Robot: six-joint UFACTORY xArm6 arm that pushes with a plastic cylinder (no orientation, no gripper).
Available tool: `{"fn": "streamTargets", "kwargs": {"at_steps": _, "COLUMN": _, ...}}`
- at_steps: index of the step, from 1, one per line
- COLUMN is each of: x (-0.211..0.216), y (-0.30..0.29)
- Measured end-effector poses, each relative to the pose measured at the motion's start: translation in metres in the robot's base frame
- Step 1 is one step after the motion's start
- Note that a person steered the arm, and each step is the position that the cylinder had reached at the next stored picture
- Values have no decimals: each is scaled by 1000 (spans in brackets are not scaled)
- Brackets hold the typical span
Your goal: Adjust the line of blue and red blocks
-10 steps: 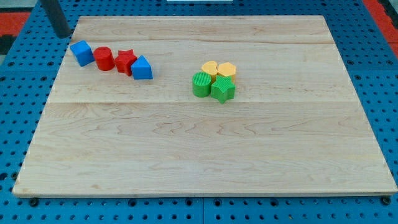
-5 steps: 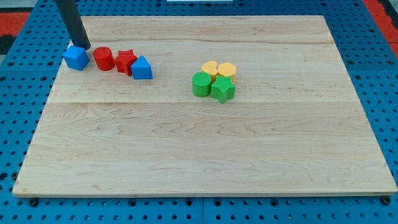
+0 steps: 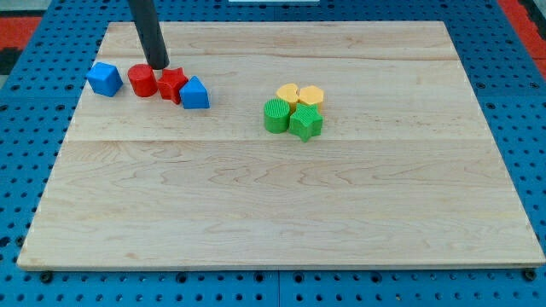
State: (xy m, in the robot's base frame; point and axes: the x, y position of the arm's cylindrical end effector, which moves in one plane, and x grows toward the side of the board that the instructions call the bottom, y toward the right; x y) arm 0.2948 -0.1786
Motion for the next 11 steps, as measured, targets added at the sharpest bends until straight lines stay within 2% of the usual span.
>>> {"fn": "streamTargets", "kwargs": {"at_steps": 3, "x": 11, "y": -16}}
{"fn": "streamTargets", "kwargs": {"at_steps": 5, "x": -11, "y": 87}}
{"fn": "streamTargets", "kwargs": {"at_steps": 6, "x": 17, "y": 140}}
{"fn": "streamTargets", "kwargs": {"at_steps": 7, "x": 83, "y": 125}}
{"fn": "streamTargets", "kwargs": {"at_steps": 8, "x": 125, "y": 69}}
{"fn": "streamTargets", "kwargs": {"at_steps": 9, "x": 124, "y": 20}}
{"fn": "streamTargets", "kwargs": {"at_steps": 11, "x": 104, "y": 16}}
